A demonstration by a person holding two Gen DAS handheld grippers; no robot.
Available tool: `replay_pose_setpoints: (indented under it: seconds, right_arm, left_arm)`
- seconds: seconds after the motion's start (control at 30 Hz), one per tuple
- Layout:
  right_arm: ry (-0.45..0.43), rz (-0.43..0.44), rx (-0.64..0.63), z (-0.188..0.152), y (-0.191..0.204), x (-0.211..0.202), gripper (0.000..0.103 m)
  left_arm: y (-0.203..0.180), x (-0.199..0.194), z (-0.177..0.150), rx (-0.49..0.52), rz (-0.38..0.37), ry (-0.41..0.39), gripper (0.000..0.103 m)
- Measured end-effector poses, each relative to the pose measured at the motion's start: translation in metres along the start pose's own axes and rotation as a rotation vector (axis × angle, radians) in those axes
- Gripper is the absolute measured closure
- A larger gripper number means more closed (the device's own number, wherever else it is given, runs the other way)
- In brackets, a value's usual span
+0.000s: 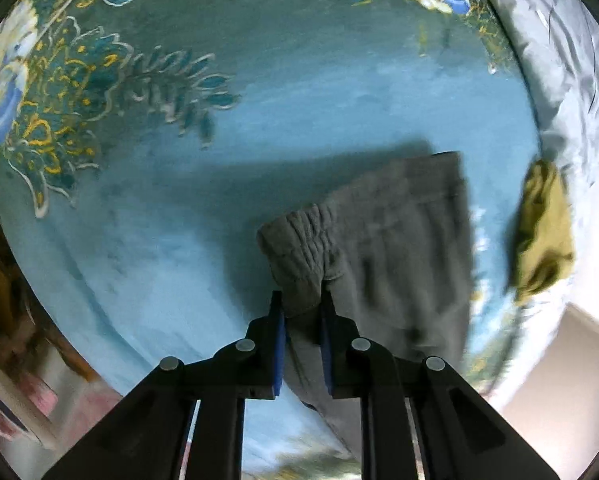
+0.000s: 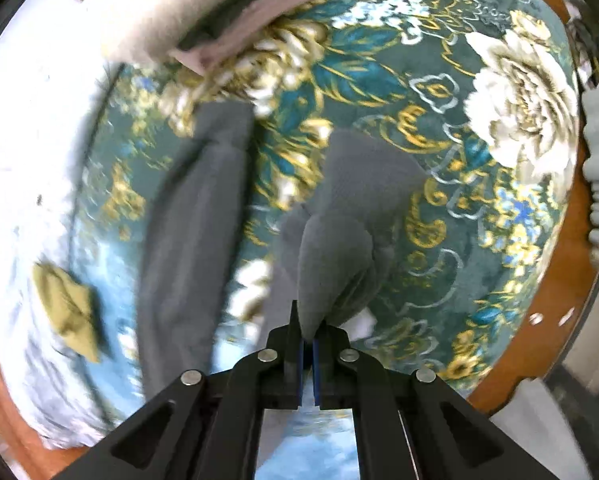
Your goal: Fold clothes
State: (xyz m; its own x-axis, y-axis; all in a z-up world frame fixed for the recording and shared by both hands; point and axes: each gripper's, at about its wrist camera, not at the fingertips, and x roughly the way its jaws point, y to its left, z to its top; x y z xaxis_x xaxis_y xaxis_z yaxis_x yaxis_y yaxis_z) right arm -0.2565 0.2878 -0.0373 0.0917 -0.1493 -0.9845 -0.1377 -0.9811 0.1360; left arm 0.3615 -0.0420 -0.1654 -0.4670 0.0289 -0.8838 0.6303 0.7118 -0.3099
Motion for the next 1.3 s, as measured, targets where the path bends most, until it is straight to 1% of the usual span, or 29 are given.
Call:
replay_pose_setpoints:
  seconds: [0.07, 0.1, 0.13, 0.23, 0.3, 0.4, 0.5, 0.53, 0.6, 0.63, 0.67, 0.7, 0.73, 0.77, 0.8, 0.83, 0.87, 0.9, 0.97, 1.07, 1.1, 1.13, 1.2, 1.27, 1.3]
  right_arm:
    - [0.021, 0.009, -0.003, 0.013, 0.021, -0.001, 0.100]
    - [0.032, 0.007, -0.014, 0.020, 0.032, 0.000, 0.100]
    - [0.043, 0.004, -0.019, 0.027, 0.043, 0.002, 0.100]
    - [0.074, -0.005, -0.025, 0.048, 0.074, 0.013, 0.100]
    - [0.079, -0.008, -0.032, 0.060, 0.092, 0.018, 0.100]
    - [0.081, -0.016, -0.049, 0.073, 0.114, 0.031, 0.100]
    - [0.083, -0.025, -0.067, 0.085, 0.134, 0.046, 0.099]
    - [0.081, -0.025, -0.073, 0.087, 0.140, 0.052, 0.096]
    - [0.067, -0.012, -0.086, 0.087, 0.145, 0.061, 0.096]
    - [0.057, -0.001, -0.092, 0.087, 0.146, 0.064, 0.094]
    - [0.045, 0.014, -0.098, 0.087, 0.147, 0.066, 0.088]
    - [0.034, 0.034, -0.104, 0.086, 0.148, 0.067, 0.070]
    - [0.024, 0.061, -0.109, 0.084, 0.148, 0.067, 0.053]
    - [0.014, 0.087, -0.115, 0.083, 0.148, 0.066, 0.050]
    - [0.005, 0.100, -0.126, 0.081, 0.148, 0.064, 0.050]
    - [-0.005, 0.101, -0.142, 0.078, 0.149, 0.061, 0.049]
    - [-0.014, 0.102, -0.159, 0.076, 0.150, 0.059, 0.049]
    - [-0.018, 0.099, -0.171, 0.072, 0.150, 0.057, 0.047]
    - [-0.019, 0.083, -0.191, 0.065, 0.147, 0.056, 0.047]
    - [0.001, 0.072, -0.204, 0.052, 0.140, 0.057, 0.047]
    - [0.013, 0.069, -0.202, 0.047, 0.137, 0.059, 0.047]
    - [0.022, 0.066, -0.201, 0.043, 0.133, 0.061, 0.047]
    - [0.037, 0.059, -0.199, 0.035, 0.125, 0.063, 0.047]
    - [0.050, 0.054, -0.196, 0.028, 0.120, 0.063, 0.047]
    - [0.053, 0.053, -0.196, 0.025, 0.117, 0.062, 0.047]
  left_arm:
    - [-0.018, -0.005, 0.005, -0.053, -0.042, 0.030, 0.088]
    - [-0.028, -0.005, 0.007, -0.070, -0.068, 0.032, 0.088]
    - [-0.042, -0.004, 0.010, -0.078, -0.109, 0.028, 0.088]
    - [-0.084, 0.001, 0.022, -0.060, -0.172, 0.024, 0.088]
    - [-0.108, 0.010, 0.028, -0.048, -0.212, 0.020, 0.087]
    - [-0.134, 0.034, 0.040, -0.052, -0.233, -0.001, 0.087]
    - [-0.137, 0.057, 0.051, -0.093, -0.227, -0.004, 0.087]
    - [-0.136, 0.065, 0.056, -0.118, -0.248, 0.003, 0.087]
    - [-0.133, 0.073, 0.061, -0.166, -0.310, 0.016, 0.084]
    - [-0.132, 0.076, 0.063, -0.189, -0.342, 0.022, 0.083]
    - [-0.131, 0.074, 0.063, -0.200, -0.376, 0.024, 0.079]
    - [-0.132, 0.070, 0.063, -0.194, -0.409, 0.022, 0.075]
    - [-0.132, 0.062, 0.063, -0.164, -0.439, 0.012, 0.068]
    - [-0.132, 0.053, 0.063, -0.130, -0.468, 0.000, 0.065]
    - [-0.130, 0.042, 0.062, -0.092, -0.485, -0.026, 0.060]
    - [-0.124, 0.031, 0.061, -0.060, -0.481, -0.061, 0.055]
    - [-0.117, 0.021, 0.060, -0.029, -0.474, -0.098, 0.052]
    - [-0.109, 0.014, 0.058, -0.005, -0.443, -0.130, 0.049]
    - [-0.093, 0.012, 0.056, 0.051, -0.322, -0.168, 0.045]
    - [-0.078, 0.035, 0.051, 0.044, -0.272, -0.134, 0.042]
    - [-0.073, 0.043, 0.050, 0.039, -0.259, -0.121, 0.036]
    - [-0.068, 0.051, 0.048, 0.035, -0.245, -0.108, 0.033]
    - [-0.059, 0.068, 0.045, 0.026, -0.219, -0.082, 0.030]
    - [-0.062, 0.078, 0.045, 0.024, -0.200, -0.093, 0.029]
    - [-0.066, 0.081, 0.045, 0.025, -0.217, -0.100, 0.027]
